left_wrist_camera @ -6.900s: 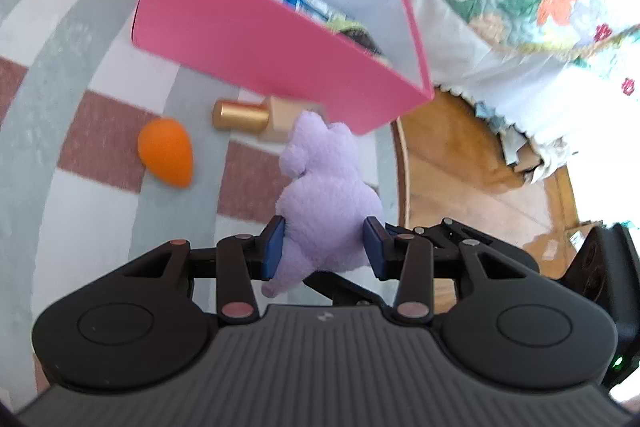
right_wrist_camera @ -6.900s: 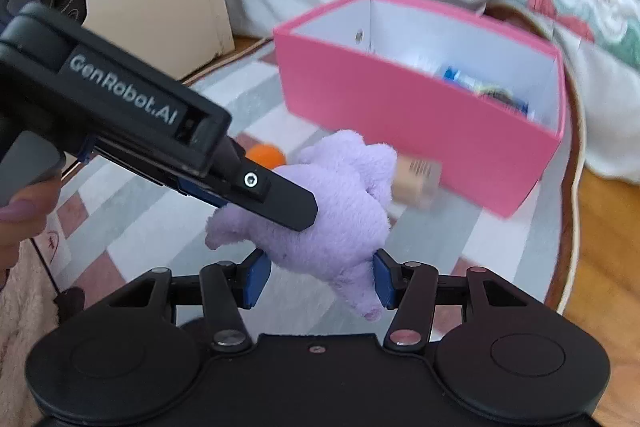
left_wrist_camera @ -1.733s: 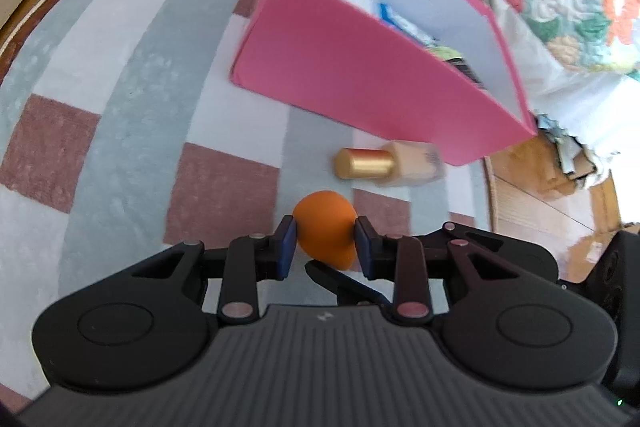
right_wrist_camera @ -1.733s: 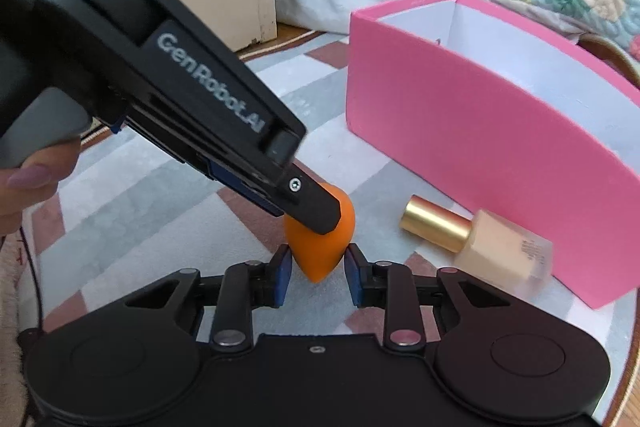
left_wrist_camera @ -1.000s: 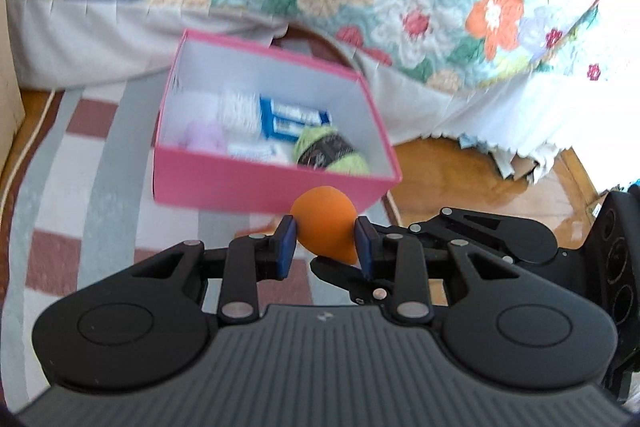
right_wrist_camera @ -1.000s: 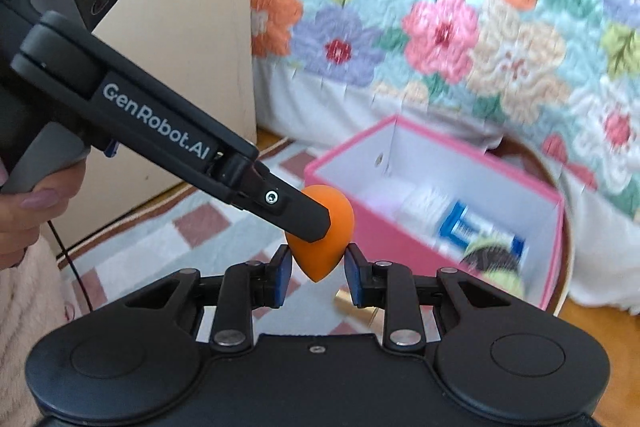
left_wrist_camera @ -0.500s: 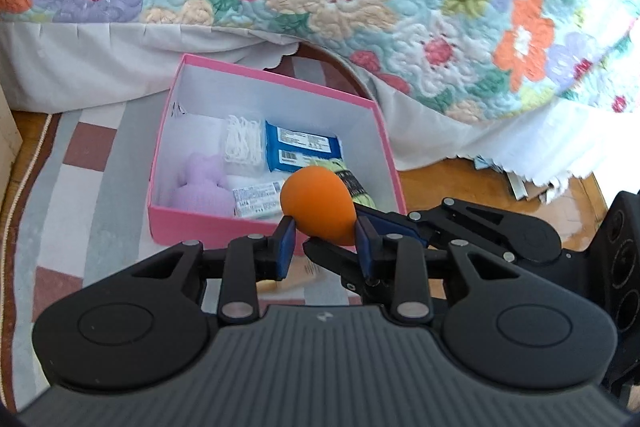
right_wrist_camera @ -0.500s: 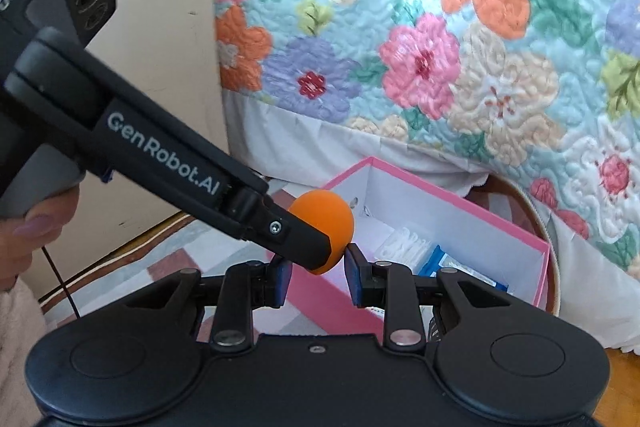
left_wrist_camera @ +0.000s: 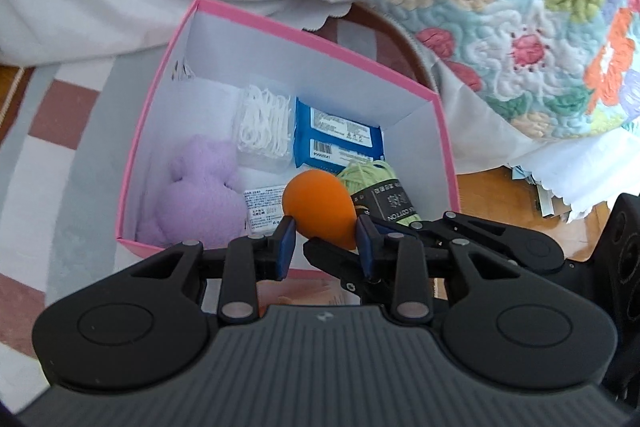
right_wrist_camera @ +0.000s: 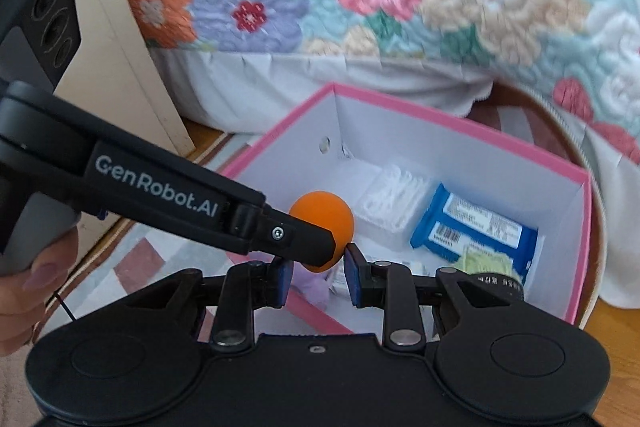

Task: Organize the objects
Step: 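Carry the orange sponge into the pink box and open the right gripper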

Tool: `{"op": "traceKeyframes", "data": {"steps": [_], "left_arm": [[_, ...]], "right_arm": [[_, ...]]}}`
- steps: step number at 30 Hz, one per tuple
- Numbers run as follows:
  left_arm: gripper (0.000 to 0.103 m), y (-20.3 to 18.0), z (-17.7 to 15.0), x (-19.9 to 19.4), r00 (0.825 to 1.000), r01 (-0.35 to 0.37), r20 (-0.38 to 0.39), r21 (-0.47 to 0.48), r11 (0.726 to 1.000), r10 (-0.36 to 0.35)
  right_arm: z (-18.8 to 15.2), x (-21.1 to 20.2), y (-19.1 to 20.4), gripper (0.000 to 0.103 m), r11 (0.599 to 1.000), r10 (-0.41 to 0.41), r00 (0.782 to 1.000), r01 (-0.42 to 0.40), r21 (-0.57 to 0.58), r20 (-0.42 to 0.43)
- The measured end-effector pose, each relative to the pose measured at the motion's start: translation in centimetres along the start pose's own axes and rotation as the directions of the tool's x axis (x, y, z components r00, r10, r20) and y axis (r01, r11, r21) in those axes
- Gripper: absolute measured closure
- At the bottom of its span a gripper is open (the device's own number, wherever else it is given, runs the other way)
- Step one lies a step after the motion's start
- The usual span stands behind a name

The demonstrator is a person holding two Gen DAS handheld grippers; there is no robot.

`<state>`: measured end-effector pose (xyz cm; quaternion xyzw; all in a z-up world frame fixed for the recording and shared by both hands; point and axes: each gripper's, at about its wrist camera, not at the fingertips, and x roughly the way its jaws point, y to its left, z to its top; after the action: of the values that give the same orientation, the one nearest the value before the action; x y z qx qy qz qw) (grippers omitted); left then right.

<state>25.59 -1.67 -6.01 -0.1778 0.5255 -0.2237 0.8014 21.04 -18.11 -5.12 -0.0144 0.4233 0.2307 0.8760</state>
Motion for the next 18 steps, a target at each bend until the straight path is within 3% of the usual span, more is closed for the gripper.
{"op": "traceKeyframes", "data": {"steps": [8, 13, 18], "left_arm": [[0.073, 1.8, 0.3, 2.4, 1.000, -0.001, 0.021, -0.024, 1.000, 0.001], [0.073, 3.3, 1.1, 3.8, 0.998, 0.059, 0.028, -0.091, 0.994, -0.057], [0.073, 3.3, 1.1, 3.9, 0.997, 0.061, 0.048, -0.094, 0.994, -0.057]], "right_arm": [[0.3, 3.0, -1.1, 0.071, 1.000, -0.007, 0.999, 0.007, -0.002, -0.051], [0.4, 5.1, -2.4, 0.071, 0.999, -0.031, 0.997, 0.033, 0.027, -0.068], [0.3, 6.9, -3.8, 0.071, 0.996, -0.044, 0.992, 0.052, 0.069, -0.117]]}}
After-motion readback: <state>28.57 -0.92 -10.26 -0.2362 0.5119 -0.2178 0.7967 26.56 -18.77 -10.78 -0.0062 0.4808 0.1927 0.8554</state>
